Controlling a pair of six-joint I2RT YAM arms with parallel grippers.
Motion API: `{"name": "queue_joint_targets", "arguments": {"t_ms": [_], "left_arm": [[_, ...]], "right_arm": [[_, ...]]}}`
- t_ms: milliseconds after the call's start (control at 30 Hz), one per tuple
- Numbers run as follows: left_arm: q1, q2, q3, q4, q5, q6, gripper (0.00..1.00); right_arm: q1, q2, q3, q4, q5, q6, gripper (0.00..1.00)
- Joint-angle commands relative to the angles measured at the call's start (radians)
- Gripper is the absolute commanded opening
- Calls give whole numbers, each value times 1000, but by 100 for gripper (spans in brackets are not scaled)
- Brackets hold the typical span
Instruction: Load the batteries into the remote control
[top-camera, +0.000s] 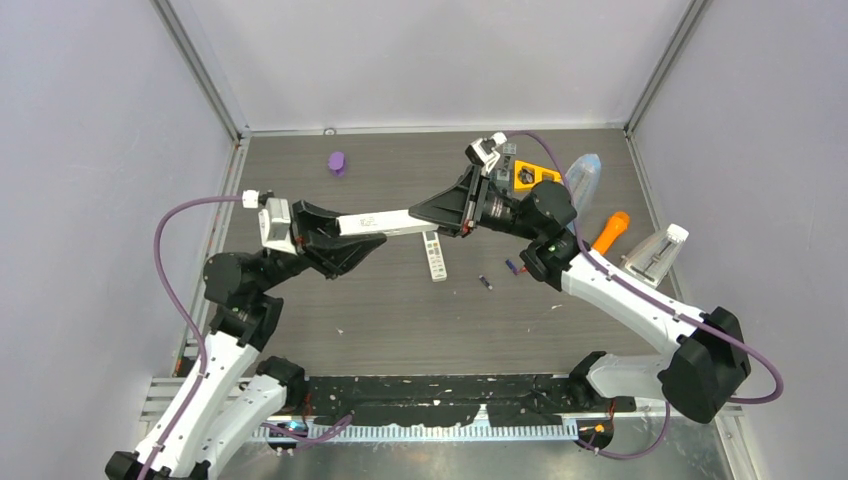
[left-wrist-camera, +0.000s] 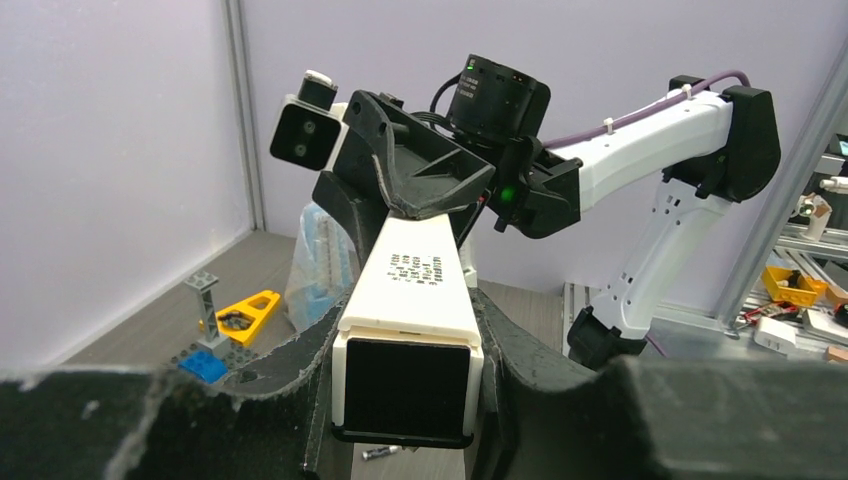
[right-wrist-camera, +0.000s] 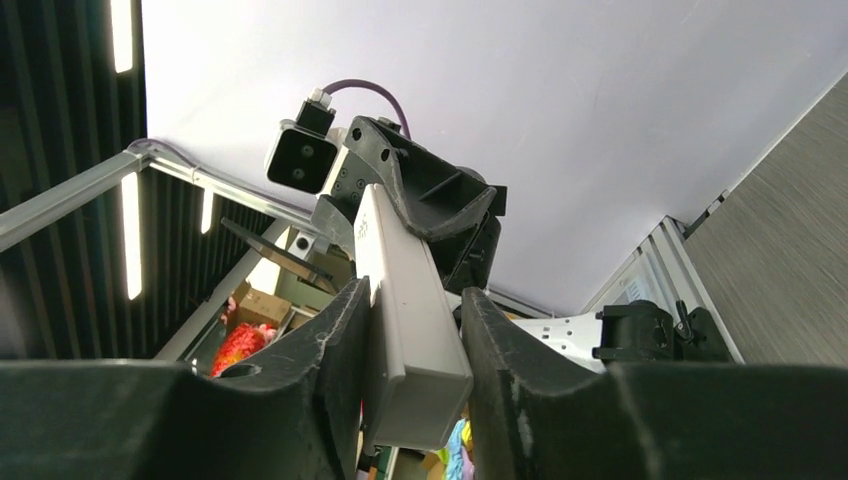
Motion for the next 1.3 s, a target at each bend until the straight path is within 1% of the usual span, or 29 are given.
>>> {"name": "queue_joint_targets", "arguments": {"t_ms": [0,33,100,200,233,267,367,500,600,733,800,867,967,1100,1167,1267], "left_arm": [[23,-12,16,53,-153,18,0],[23,-10,17,43,-152,24,0],[24,-10,13,16,-152,40,0],[25,-12,8,-36,-154,73,0],[26,-13,7,-49,-154,80,0],[27,-14,3,-58,-152,84,0],[27,-13,-3,-70,-138,89,0],[27,-8,-6,-106,-102,117,0],[27,-10,-2,-154,-72,150,0],[27,-18,-2,-207,-62,188,0],[27,-20,-3,-217,-60,197,0],[28,-21,-6,-220,-55,196,0],[28,-18,-6,-213,-35,191,0],[27,-11,-5,-214,-20,186,0],[27,-4,13,-239,-15,189,0],[27,-1,27,-271,1,201,0]], "right_arm": [[-35,-12,-26,43,-27,-37,43],[-43,-16,-25,33,-25,-55,48],[-53,-29,-14,-31,-21,-107,60],[-63,-52,24,-214,-7,-205,68],[-65,-56,28,-244,-4,-245,72],[-69,-65,33,-282,3,-259,73],[-75,-74,36,-324,9,-297,75],[-77,-75,58,-381,15,-341,73],[-77,-80,77,-413,28,-370,73],[-77,-97,84,-407,29,-367,87],[-77,-102,82,-392,20,-352,91],[-77,-103,76,-372,12,-337,92],[-77,-93,84,-388,13,-341,92],[-77,-70,101,-413,4,-358,85],[-77,-64,108,-431,-2,-367,76],[-77,-66,108,-452,7,-380,70]]}}
